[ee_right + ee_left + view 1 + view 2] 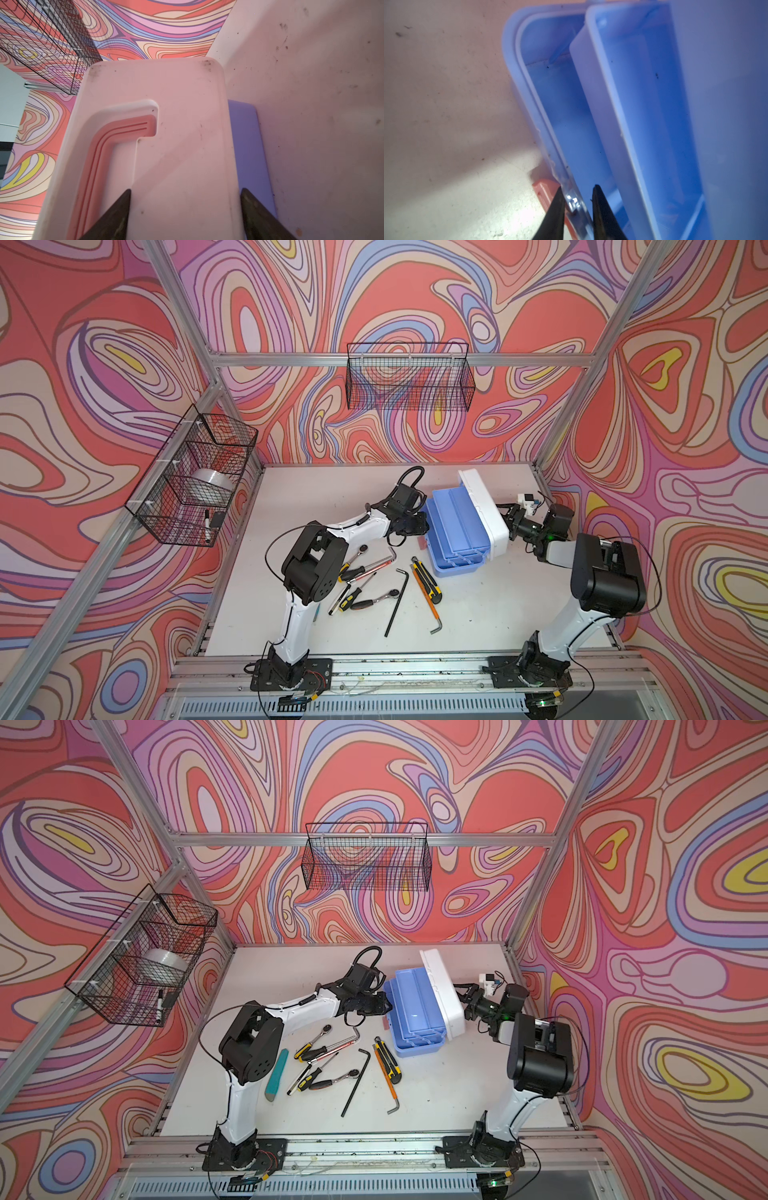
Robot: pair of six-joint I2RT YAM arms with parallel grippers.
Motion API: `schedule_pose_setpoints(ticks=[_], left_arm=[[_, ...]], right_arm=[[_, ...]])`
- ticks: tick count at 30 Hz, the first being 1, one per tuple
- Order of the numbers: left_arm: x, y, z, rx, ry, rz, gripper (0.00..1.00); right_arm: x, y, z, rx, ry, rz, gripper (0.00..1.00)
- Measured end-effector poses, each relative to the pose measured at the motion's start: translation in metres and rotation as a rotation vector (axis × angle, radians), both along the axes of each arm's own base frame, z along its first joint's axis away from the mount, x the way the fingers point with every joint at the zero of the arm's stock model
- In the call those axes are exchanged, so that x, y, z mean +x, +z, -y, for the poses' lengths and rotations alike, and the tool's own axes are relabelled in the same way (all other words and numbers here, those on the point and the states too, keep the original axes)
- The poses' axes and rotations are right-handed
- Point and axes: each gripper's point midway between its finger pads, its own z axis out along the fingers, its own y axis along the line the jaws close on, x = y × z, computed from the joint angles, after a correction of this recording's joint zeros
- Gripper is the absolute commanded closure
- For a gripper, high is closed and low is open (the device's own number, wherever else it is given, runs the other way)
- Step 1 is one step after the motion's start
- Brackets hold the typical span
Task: Pack the tool kit
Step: 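Swing the white lid back with the right gripper while the left holds the base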
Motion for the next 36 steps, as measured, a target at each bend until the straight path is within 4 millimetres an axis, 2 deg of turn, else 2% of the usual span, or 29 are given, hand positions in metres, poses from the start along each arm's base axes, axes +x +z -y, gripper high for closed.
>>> schedule_pose_setpoints(ticks=[8, 18, 24, 29, 36], left_arm=[[0.012, 0.0, -0.006, 0.02, 0.028, -0.007, 0.8], [0.014, 0.0, -0.008, 0.028, 0.036, -0.005, 0.78], [0.019, 0.0, -0.011, 0.042, 0.05, -0.003, 0.78], [0.019, -0.001, -0.012, 0.044, 0.049, -0.002, 0.78], [0.019, -0.001, -0.012, 0.044, 0.049, -0.003, 0.78]], right_arm=[[0.01, -0.011, 0.006, 0.164, -0.011, -0.009, 0.39], [0.011, -0.016, 0.014, 0.189, -0.024, -0.021, 0.34], [0.025, -0.028, 0.034, 0.068, -0.082, -0.041, 0.28], [0.04, -0.029, 0.044, -0.076, -0.084, -0.058, 0.27], [0.047, -0.044, 0.066, -0.244, -0.116, -0.143, 0.25]])
